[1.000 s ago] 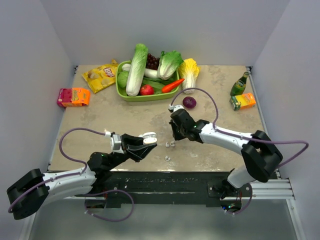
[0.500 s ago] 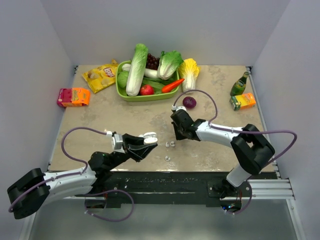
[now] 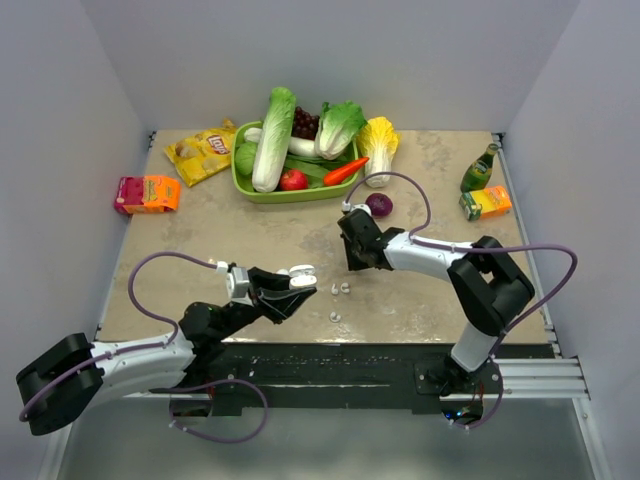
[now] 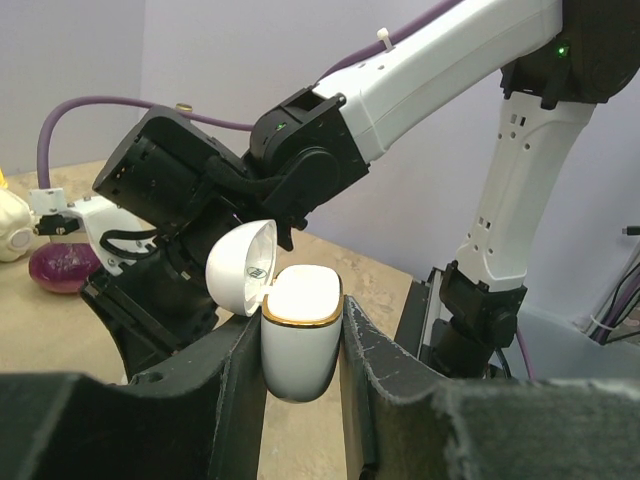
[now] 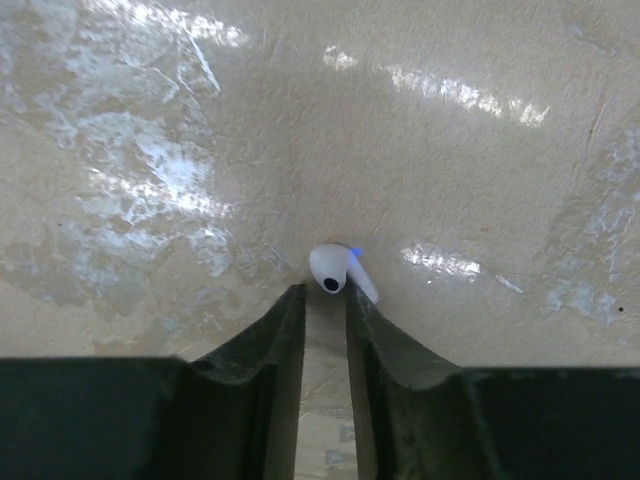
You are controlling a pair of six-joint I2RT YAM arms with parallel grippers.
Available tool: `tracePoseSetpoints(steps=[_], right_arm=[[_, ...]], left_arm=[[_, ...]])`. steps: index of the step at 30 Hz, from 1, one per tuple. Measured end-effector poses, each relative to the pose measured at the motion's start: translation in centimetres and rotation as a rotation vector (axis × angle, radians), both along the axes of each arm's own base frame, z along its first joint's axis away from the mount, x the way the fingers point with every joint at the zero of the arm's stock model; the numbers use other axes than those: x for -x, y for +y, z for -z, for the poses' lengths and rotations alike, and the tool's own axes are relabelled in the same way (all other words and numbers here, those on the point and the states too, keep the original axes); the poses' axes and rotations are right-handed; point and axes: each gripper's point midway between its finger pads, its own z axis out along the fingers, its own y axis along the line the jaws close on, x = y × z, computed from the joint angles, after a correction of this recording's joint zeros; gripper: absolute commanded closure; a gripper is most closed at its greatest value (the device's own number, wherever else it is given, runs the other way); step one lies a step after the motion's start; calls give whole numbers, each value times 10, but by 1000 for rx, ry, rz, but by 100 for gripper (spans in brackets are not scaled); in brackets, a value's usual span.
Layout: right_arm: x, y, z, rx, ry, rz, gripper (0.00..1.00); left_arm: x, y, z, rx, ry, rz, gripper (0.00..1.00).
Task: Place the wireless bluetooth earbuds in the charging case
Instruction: Adjust the earbud at the center of the board.
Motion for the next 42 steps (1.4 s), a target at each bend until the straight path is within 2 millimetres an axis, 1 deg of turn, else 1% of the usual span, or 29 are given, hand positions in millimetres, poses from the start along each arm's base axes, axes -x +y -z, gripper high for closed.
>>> tracePoseSetpoints(steps=[2,3,6,12,17,20,21,22,24,25,26,27,28,32,34,39,42], right_arm=[[3,-3,6,16,18,1,62],[2,-2,5,13,14,1,59],[1,-3,6,21,11,4,55],[1,-5,6,28,8,5,48],[4,-8,4,42,14,0,46],[6,-12,-4,45,3,-10,45],[8,-14,-12,39,-12,-13,46],[9,-16,-17,34,-23,-13,47],[10,-20,-31,25,-61,-8,62],[9,-23,-36,22,-77,-5,70],[7,-25,-39,23,-89,2,90],[6,-28,-40,26,-97,11,97],[2,-31,-40,25,-104,23,100],[-10,-48,-26,40,-98,100,100],[-14,-54,-18,50,-88,125,100],[-21,-57,2,63,-67,141,100],[-24,-53,5,53,-69,138,100]], left_arm=[[0,0,0,1,0,0,100],[0,0,0,1,0,0,100],[0,0,0,1,-1,0,100],[1,0,-2,10,2,3,100],[1,0,-3,18,8,8,100],[1,0,-3,19,12,9,100],[1,0,-3,19,13,10,100],[1,0,-3,20,13,10,100],[1,0,-3,20,14,10,100],[1,0,-3,20,14,10,100],[1,0,-3,19,14,10,100],[1,0,-2,18,15,10,100],[1,0,-2,16,16,10,100],[0,-2,4,0,28,10,100],[0,-2,4,0,28,11,100],[2,0,-3,22,13,11,100],[3,3,-9,38,2,11,100]])
